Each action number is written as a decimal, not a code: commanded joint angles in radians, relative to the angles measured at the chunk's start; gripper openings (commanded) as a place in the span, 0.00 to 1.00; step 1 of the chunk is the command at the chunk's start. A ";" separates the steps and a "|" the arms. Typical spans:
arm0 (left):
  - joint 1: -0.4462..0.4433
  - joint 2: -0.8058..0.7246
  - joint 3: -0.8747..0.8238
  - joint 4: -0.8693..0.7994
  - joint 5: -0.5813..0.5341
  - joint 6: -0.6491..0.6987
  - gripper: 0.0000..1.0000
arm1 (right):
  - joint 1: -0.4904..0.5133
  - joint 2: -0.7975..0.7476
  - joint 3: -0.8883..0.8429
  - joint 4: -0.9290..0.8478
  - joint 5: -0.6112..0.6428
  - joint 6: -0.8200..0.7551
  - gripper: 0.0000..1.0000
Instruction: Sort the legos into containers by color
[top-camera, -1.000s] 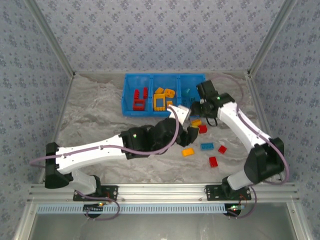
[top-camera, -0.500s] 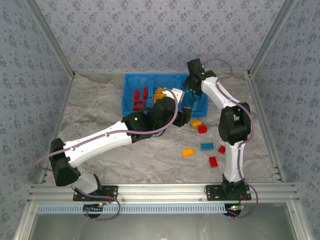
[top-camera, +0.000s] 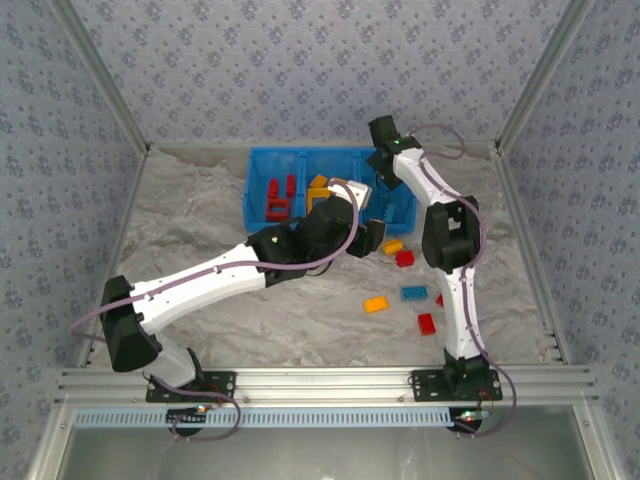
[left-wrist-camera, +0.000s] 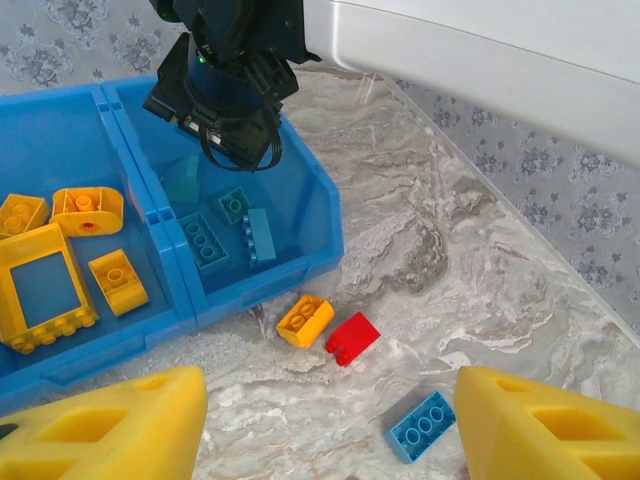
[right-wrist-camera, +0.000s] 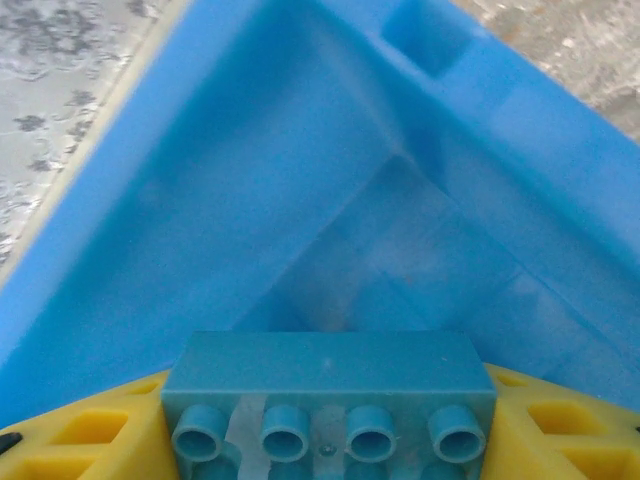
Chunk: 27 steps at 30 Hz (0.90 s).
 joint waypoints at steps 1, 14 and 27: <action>0.003 -0.028 0.005 0.019 0.016 0.001 0.66 | -0.017 0.041 0.033 -0.054 0.030 0.073 0.59; 0.003 -0.050 -0.017 0.002 0.020 -0.004 0.66 | -0.009 0.010 0.078 -0.067 0.020 0.034 0.81; 0.003 -0.085 -0.042 -0.020 0.006 -0.037 0.66 | 0.056 -0.247 0.084 -0.061 0.123 -0.084 0.75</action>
